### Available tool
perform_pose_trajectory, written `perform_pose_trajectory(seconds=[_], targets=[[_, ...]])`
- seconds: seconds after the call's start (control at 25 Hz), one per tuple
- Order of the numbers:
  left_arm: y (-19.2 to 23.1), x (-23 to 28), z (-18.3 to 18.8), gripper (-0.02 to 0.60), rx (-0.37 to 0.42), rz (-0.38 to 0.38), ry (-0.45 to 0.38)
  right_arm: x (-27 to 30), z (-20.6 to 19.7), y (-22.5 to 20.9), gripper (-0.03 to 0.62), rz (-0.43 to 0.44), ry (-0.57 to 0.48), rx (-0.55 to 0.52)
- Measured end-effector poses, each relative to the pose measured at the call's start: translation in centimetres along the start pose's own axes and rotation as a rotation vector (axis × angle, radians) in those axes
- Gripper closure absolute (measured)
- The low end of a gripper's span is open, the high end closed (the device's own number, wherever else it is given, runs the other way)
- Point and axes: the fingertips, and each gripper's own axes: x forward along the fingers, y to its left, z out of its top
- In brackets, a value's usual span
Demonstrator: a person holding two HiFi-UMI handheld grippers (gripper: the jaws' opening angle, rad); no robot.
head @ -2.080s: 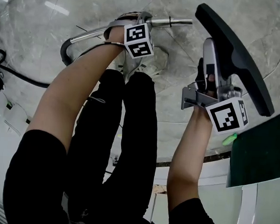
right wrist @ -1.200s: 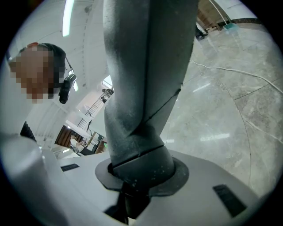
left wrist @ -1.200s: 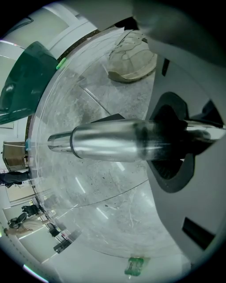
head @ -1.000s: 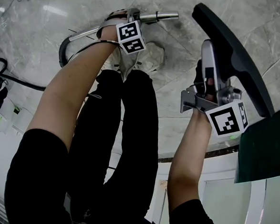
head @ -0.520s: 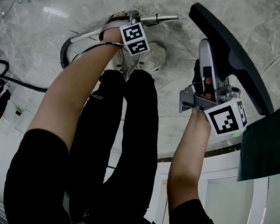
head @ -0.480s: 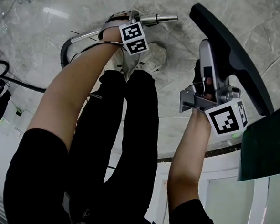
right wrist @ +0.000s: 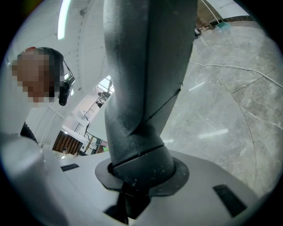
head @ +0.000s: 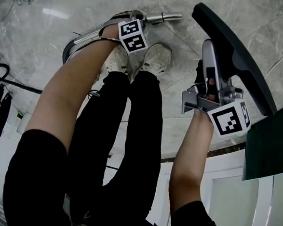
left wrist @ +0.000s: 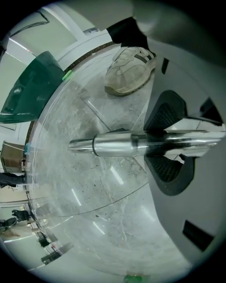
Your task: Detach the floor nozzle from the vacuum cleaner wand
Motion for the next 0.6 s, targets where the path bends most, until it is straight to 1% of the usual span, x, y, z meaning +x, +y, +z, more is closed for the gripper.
perform_pose_trajectory(seconds=[0.16, 0.24, 0.28, 0.32, 0.36, 0.48, 0.56, 0.6], targets=[[0.0, -0.6, -0.7, 0.419, 0.006, 0.015, 0.013, 0.1, 0.3, 0.8, 0.480, -0.008, -0.012, -0.005], [0.5, -1.8, -1.0, 0.419, -0.027, 0.044, 0.008, -0.1, 0.8, 1.5, 0.480, -0.018, -0.030, -0.022], [1.0, -2.9, -1.0, 0.421, -0.064, 0.066, -0.009, -0.3, 1.2, 2.0, 0.480, -0.024, -0.040, -0.032], [1.6, -4.5, -0.7, 0.460, -0.115, 0.086, -0.040, -0.7, 1.5, 2.6, 0.480, -0.031, -0.050, -0.040], [2.2, -6.5, -0.3, 0.572, -0.178, 0.102, -0.082, -1.0, 1.9, 3.4, 0.480, -0.038, -0.058, -0.045], [4.1, -14.5, 0.9, 0.572, -0.386, 0.129, -0.220, -2.6, 2.9, 7.3, 0.480, -0.038, -0.079, -0.024], [5.0, -21.7, 1.5, 0.572, -0.507, 0.165, -0.319, -4.5, 2.9, 11.1, 0.480, -0.026, -0.075, 0.005], [5.7, -25.7, 1.7, 0.572, -0.553, 0.196, -0.367, -5.6, 3.0, 13.2, 0.480, -0.027, -0.069, 0.005]])
